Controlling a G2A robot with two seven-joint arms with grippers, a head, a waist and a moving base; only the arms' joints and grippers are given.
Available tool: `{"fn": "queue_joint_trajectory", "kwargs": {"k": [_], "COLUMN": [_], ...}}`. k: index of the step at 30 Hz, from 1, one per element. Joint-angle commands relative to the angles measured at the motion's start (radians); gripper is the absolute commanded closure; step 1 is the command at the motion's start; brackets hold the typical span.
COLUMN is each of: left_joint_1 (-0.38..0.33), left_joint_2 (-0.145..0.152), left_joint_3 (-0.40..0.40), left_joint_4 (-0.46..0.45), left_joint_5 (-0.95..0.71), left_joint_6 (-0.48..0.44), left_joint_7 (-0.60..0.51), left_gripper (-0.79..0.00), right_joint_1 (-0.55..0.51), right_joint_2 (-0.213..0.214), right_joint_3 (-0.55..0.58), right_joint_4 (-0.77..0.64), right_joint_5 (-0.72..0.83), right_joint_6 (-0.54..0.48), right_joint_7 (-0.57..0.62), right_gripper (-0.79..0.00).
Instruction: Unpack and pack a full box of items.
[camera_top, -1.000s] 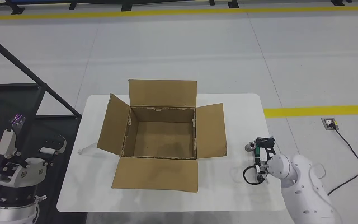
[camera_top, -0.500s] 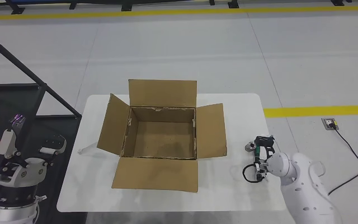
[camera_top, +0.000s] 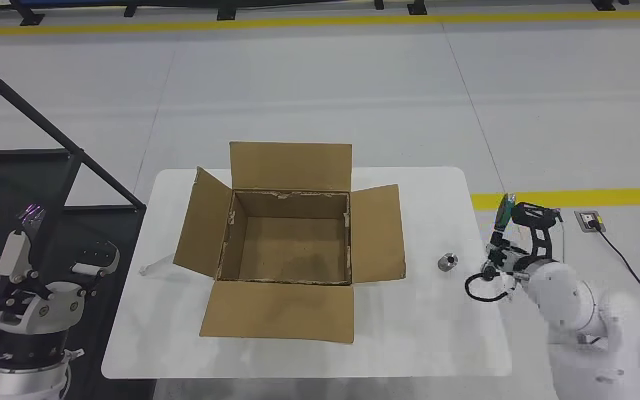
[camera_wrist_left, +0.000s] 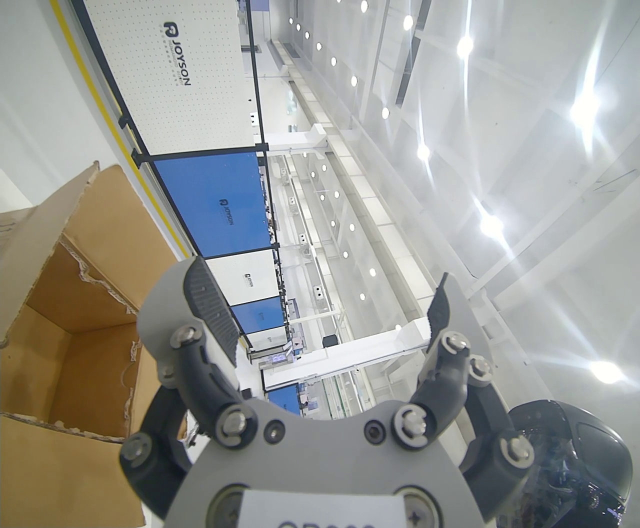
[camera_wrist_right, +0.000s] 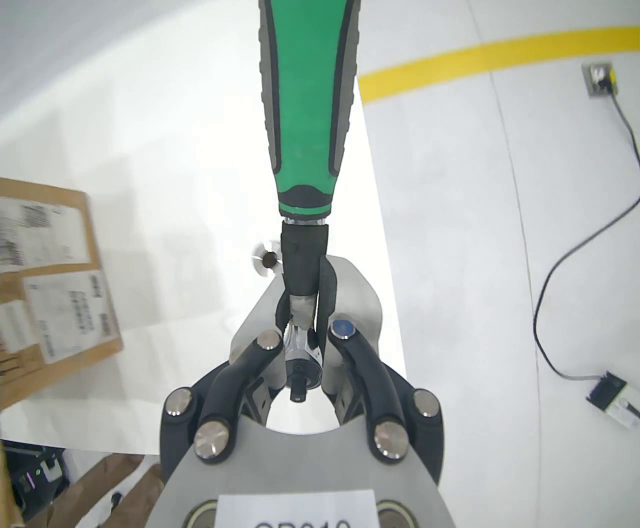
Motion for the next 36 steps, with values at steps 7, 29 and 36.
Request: {"fn": "queue_joint_trajectory", "kwargs": {"k": [7, 29, 36], "left_joint_1": [0.042, 0.049, 0.049], "left_joint_2": [-0.005, -0.006, -0.006], "left_joint_3": [0.002, 0.001, 0.001], "left_joint_4": [-0.035, -0.039, -0.039], "left_joint_5": [0.016, 0.020, 0.020], "left_joint_6": [-0.019, -0.021, -0.021], "left_joint_7": [0.019, 0.021, 0.021], "left_gripper": [-0.785, -0.785, -0.785], "right_joint_1": [0.021, 0.412, 0.395], "right_joint_2": [-0.016, -0.113, -0.112], "right_joint_3": [-0.197, -0.804, -0.805], "right_joint_4": [-0.263, 0.108, 0.110], "right_joint_5": [0.055, -0.013, -0.009], "right_joint_6": [-0.022, 0.025, -0.004], "right_joint_7": [-0.135, -0.181, -0.201], "right_gripper": [0.000, 0.000, 0.000]}}
